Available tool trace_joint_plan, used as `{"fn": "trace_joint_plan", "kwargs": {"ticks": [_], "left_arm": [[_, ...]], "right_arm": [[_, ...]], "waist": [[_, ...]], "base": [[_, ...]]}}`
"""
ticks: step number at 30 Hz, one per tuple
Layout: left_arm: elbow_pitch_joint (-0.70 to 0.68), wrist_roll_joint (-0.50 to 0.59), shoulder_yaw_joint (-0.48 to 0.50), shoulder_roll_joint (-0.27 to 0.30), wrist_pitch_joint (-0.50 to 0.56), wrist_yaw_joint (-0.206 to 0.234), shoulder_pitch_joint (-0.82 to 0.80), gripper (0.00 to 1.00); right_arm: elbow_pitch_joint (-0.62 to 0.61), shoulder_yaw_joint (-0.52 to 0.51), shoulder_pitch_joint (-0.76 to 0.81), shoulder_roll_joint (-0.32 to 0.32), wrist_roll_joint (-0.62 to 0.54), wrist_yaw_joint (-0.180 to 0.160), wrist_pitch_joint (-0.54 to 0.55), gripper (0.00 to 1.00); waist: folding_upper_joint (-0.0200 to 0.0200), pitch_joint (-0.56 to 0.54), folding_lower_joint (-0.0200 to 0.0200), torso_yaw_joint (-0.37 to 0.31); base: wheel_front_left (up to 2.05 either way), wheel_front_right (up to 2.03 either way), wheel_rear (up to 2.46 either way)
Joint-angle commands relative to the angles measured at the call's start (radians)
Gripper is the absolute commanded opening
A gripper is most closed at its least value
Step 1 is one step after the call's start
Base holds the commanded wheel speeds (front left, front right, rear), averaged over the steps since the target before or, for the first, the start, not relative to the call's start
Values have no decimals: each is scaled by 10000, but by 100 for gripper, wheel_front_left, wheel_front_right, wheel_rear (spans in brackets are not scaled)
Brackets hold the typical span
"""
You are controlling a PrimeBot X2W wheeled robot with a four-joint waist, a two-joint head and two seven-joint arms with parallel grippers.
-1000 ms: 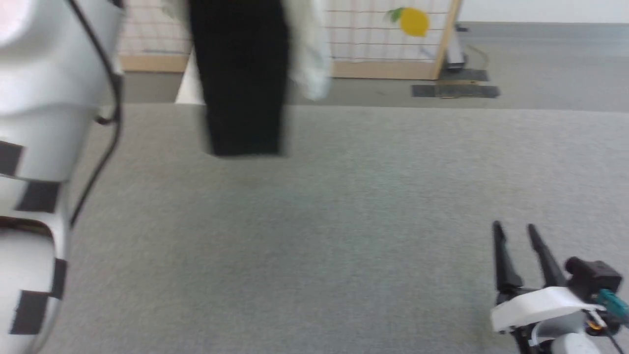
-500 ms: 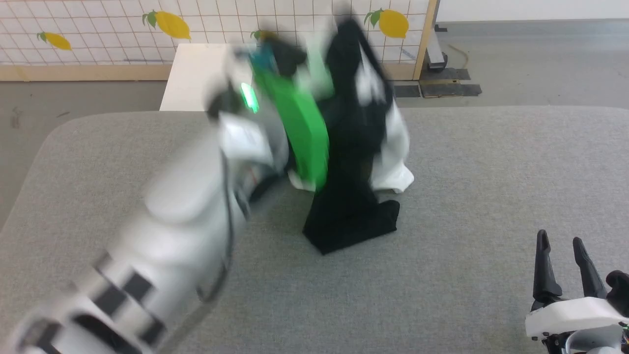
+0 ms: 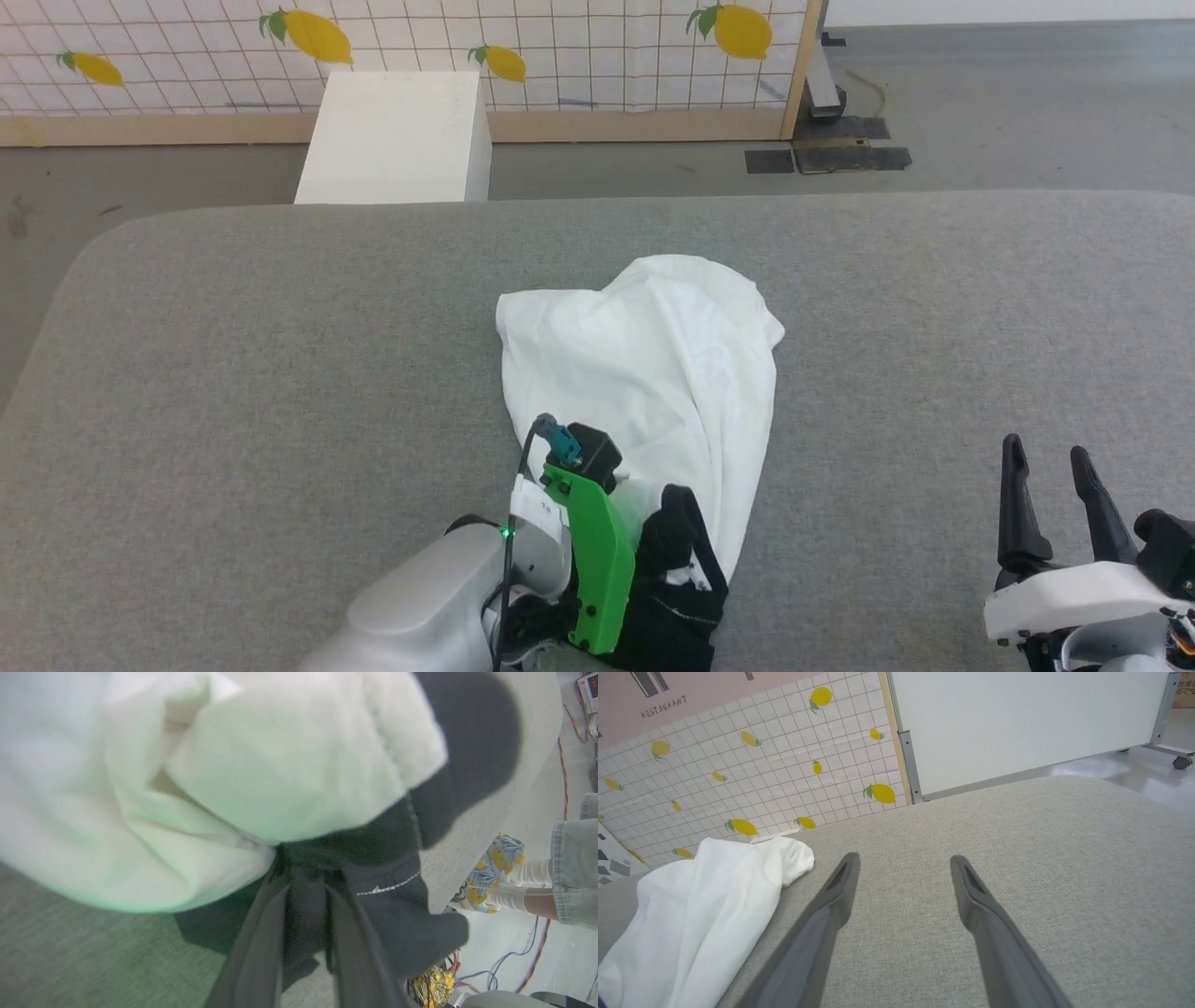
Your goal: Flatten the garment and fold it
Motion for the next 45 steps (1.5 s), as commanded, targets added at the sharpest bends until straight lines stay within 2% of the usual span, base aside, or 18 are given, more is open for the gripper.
{"fn": "trace_joint_plan", "kwargs": {"ticks": [1, 2, 3, 8, 14, 18, 23, 27, 31, 34, 38, 42, 45], "left_arm": [[129, -160, -9, -18, 205, 147, 352, 0], [100, -296, 139, -20, 170, 211, 348, 64], [15, -520, 386, -17, 109, 272, 327, 100], [-817, -1362, 1733, 248, -495, 423, -128, 100], [-1911, -1639, 3495, 956, -2325, 598, -532, 100], [-2181, -956, 4402, 1603, -4279, 904, -446, 100], [-2371, 346, 5077, 2467, -6636, 1783, 208, 100], [-2842, 1184, 5696, 2851, -7241, 2510, 1199, 100], [-3650, 2369, 6309, 2928, -7297, 2926, 2307, 100], [-4310, 3447, 6558, 2599, -7301, 2731, 3326, 100], [-4754, 4306, 6726, 2136, -7303, 2093, 4018, 100], [-4821, 4764, 7251, 1595, -7303, 1664, 4552, 100], [-4828, 5107, 7681, 1214, -7304, 1390, 4761, 100]], "right_arm": [[-17, -8, 8, 1, 42, -13, -56, 100], [6, -2, 27, 1, 54, -13, -56, 100], [28, 20, 51, 1, 64, -13, -56, 100], [96, 32, 143, 1, 110, -13, -57, 100], [191, 128, 281, 1, 182, -13, -57, 100], [224, 186, 331, 1, 233, -13, -57, 100], [230, 249, 384, 1, 219, -13, -57, 100], [212, 221, 494, 1, 191, -13, -57, 100], [234, 212, 555, 1, 129, -13, -57, 100], [440, 211, 563, 1, 74, -13, -56, 100], [640, 295, 452, 1, 151, -13, 276, 100], [589, 614, 91, 1, -59, -13, 1034, 100], [517, 812, -446, 1, -207, -13, 2015, 100]], "waist": [[-1, -36, 0, 63], [-1, -83, 0, 101], [-1, -123, 0, 134], [-1, -366, 0, 374], [-1, -745, 0, 654], [-1, -906, 0, 793], [-1, -1100, 0, 894], [-1, -1230, 0, 940], [-1, -1235, 0, 969], [-1, -1137, 0, 1006], [-1, -1015, 0, 991], [-1, -839, 0, 937], [-1, -616, 0, 949]], "base": [[0, 0, 0], [0, 0, 0], [0, 0, 0], [0, 0, 0], [0, 0, 0], [0, 0, 0], [0, 0, 0], [0, 0, 0], [0, 0, 0], [0, 0, 0], [0, 0, 0], [0, 0, 0], [0, 0, 0]]}}
